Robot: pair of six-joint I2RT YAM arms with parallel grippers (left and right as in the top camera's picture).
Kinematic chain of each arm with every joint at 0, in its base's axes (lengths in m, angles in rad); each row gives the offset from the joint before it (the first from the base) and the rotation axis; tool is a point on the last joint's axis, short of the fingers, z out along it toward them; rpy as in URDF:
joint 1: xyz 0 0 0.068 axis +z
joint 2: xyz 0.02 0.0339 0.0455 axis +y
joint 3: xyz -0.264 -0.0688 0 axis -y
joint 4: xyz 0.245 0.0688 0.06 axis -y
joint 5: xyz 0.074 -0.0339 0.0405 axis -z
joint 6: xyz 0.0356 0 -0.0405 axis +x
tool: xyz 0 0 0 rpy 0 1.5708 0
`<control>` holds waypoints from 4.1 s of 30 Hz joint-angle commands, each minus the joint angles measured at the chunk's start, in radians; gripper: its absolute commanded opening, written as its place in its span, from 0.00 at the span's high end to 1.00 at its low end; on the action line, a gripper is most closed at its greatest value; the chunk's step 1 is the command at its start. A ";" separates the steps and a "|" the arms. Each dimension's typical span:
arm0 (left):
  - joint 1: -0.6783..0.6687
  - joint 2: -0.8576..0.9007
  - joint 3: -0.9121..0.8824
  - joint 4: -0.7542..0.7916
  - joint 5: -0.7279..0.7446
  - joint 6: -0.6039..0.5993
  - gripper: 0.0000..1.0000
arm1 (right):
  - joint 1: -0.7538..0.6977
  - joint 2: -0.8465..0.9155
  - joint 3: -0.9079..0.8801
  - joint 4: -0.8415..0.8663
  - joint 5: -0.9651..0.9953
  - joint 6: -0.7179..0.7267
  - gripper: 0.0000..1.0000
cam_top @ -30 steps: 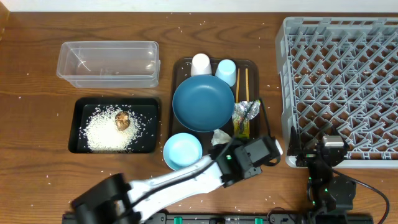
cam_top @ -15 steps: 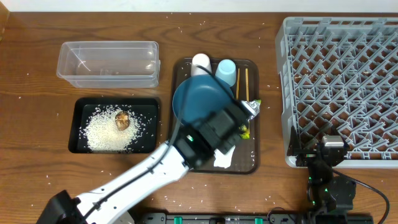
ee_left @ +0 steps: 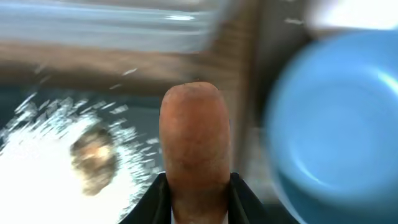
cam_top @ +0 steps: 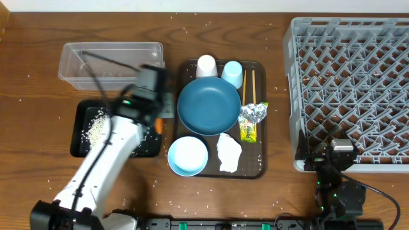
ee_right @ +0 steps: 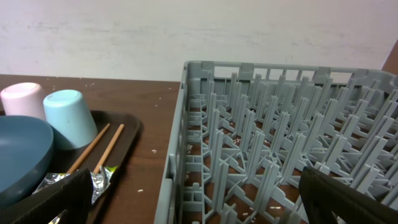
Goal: Sort waste into correct bins and load items into the dishwasher rack
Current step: 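Carry the carrot left over the black tray, then lower the carrot onto the black tray and open the left gripper, then reach the left gripper to the white tissue and grasp it, then carry the tissue into the clear plastic bin and release it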
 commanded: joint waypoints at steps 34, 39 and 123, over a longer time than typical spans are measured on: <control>0.235 0.063 -0.118 -0.017 0.041 -0.231 0.60 | 0.005 -0.006 -0.002 -0.005 0.002 -0.008 0.01; 0.235 0.026 -0.118 -0.039 0.202 -0.230 0.61 | 0.005 -0.006 -0.002 -0.005 0.002 -0.008 0.01; -0.672 0.087 -0.090 0.187 0.209 -0.850 0.94 | 0.005 -0.006 -0.002 -0.005 0.002 -0.008 0.01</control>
